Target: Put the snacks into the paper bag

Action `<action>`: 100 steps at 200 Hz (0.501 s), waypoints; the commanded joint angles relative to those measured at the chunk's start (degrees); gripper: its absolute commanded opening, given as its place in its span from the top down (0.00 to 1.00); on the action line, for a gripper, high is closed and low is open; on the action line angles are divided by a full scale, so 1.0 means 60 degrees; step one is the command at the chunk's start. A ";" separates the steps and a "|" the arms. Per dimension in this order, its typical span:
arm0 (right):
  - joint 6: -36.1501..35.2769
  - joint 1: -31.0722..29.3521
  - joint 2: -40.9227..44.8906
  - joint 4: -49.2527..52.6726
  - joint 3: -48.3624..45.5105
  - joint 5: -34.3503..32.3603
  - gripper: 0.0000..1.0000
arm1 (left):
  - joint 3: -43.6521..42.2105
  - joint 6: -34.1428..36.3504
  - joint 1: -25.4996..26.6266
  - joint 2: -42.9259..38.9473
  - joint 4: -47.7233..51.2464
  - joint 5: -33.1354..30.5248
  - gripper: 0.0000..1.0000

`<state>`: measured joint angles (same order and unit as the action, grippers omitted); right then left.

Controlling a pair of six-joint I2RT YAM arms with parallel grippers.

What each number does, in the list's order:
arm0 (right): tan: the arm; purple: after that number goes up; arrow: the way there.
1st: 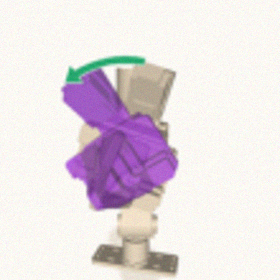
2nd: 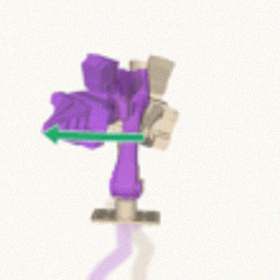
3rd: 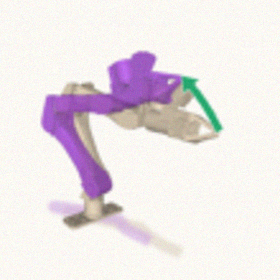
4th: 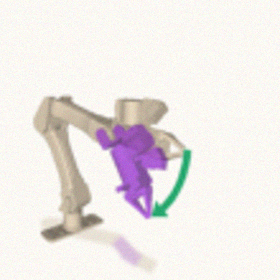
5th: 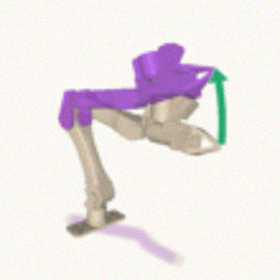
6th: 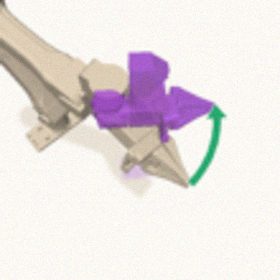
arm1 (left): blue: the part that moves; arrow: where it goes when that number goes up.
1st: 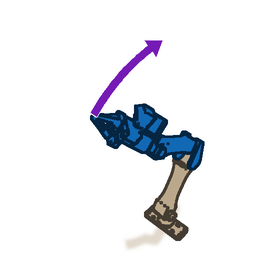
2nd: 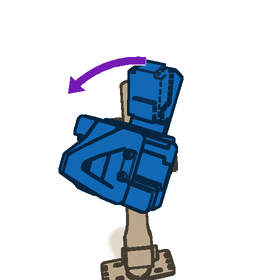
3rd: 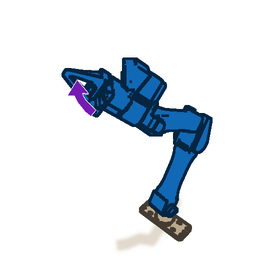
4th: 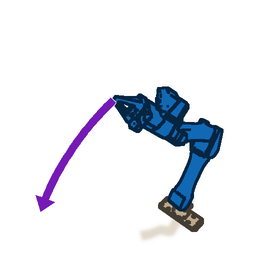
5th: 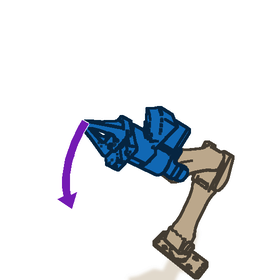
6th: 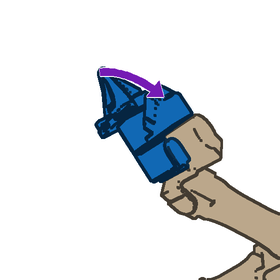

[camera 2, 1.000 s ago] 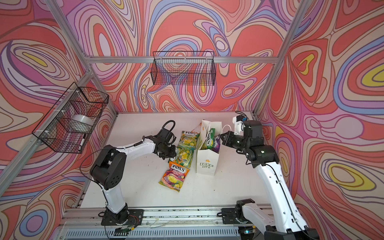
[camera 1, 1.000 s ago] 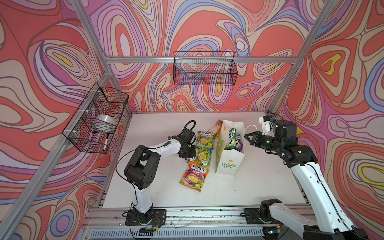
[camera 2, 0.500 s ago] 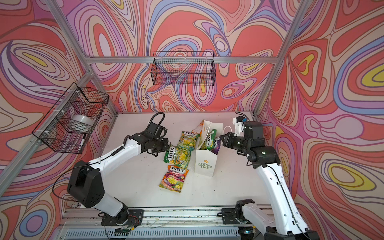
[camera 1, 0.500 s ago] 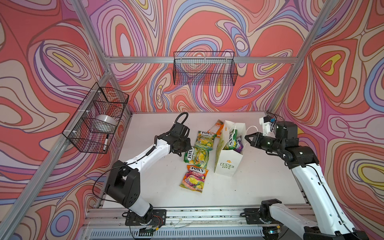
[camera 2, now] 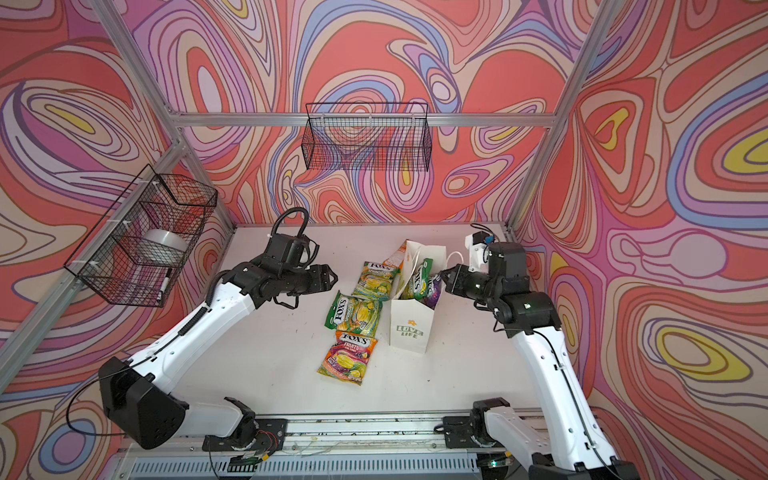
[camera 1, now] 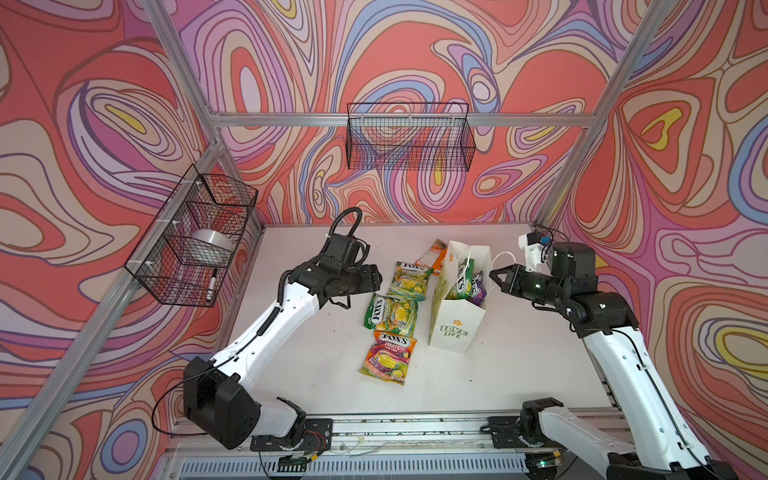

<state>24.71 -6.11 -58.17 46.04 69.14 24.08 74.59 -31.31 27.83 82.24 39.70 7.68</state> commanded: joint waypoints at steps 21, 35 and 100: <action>-0.0002 0.0027 0.0208 -0.0177 -0.0003 0.0219 1.00 | -0.0067 0.1110 0.0585 0.1857 0.0895 -0.0105 0.00; 0.0035 0.0037 0.0231 -0.0217 -0.0010 0.0235 1.00 | 0.0189 0.1197 0.0789 0.2588 0.1064 -0.0528 0.00; 0.0025 0.0023 0.0284 -0.0090 -0.0025 0.0178 1.00 | 0.0772 0.1132 0.1174 0.4581 0.0817 -0.0812 0.00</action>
<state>24.73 -6.07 -58.00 46.04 69.10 24.43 77.01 -25.28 34.20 108.09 43.99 3.57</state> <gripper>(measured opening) 0.047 0.998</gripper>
